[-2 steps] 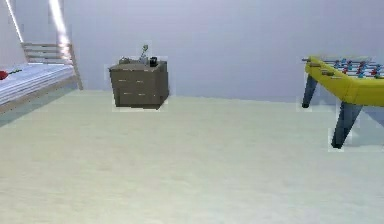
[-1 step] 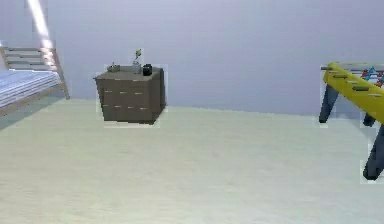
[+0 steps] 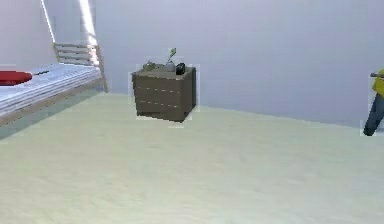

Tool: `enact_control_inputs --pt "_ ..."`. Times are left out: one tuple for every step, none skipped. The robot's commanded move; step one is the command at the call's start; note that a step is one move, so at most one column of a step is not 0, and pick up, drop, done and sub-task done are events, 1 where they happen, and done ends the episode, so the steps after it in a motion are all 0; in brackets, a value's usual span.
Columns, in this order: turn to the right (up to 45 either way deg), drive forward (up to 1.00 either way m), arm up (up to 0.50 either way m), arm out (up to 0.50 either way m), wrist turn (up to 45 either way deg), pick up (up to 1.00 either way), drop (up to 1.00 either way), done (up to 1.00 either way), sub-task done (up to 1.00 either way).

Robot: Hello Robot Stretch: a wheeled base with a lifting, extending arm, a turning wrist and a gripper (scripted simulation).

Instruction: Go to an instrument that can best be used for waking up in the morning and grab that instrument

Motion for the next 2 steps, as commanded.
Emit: enact_control_inputs --pt "0.0 1.0 0.0 0.0 0.0 0.0 0.0 0.0 0.0" --pt "0.0 0.95 0.0 0.0 0.0 0.0 0.0 0.0 0.0"
